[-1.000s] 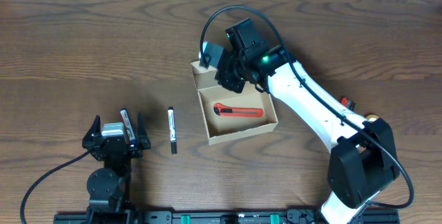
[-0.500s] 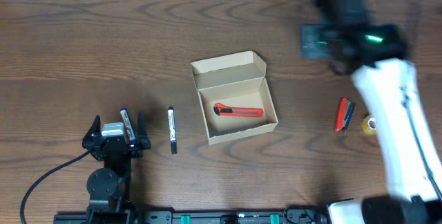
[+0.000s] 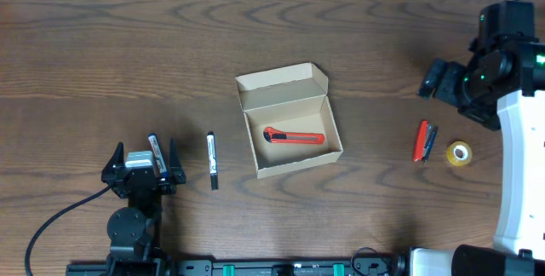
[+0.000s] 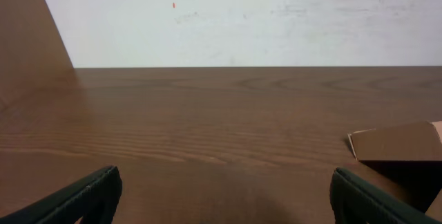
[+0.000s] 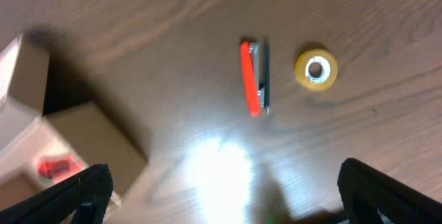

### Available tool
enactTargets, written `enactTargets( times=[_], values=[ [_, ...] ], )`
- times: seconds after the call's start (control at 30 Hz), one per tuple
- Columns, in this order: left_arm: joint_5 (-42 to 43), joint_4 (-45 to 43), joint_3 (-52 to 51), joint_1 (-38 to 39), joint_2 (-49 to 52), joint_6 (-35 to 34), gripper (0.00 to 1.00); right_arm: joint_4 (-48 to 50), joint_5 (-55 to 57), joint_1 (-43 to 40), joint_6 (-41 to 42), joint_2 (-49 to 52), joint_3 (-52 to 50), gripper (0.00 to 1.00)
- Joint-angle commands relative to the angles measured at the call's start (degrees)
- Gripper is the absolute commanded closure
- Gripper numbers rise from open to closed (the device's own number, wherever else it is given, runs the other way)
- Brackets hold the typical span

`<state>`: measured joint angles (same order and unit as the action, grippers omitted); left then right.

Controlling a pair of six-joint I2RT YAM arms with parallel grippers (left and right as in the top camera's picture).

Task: Pack container
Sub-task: 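Open right gripper and lift out of the box, then grasp the red stapler with the right gripper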

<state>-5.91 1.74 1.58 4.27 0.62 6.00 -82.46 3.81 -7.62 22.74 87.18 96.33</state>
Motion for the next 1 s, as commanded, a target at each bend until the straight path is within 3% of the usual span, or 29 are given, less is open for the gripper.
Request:
enactTargets(
  times=[0.0, 0.43, 0.97],
  values=[
    [0.2, 2.1, -1.3, -0.2, -0.3, -0.4, 0.05, 3.7, 1.5, -3.0, 4.1, 1.4, -4.1, 0.01],
    [1.5, 2.2, -1.3, -0.2, -0.3, -0.4, 0.05, 18.9, 2.8, -5.0, -2.6, 14.8, -18.6, 0.01],
    [1.5, 2.2, -1.3, -0.2, -0.3, -0.4, 0.05, 27.0, 2.9, -5.1, -4.6, 22.6, -21.6, 0.01]
  ],
)
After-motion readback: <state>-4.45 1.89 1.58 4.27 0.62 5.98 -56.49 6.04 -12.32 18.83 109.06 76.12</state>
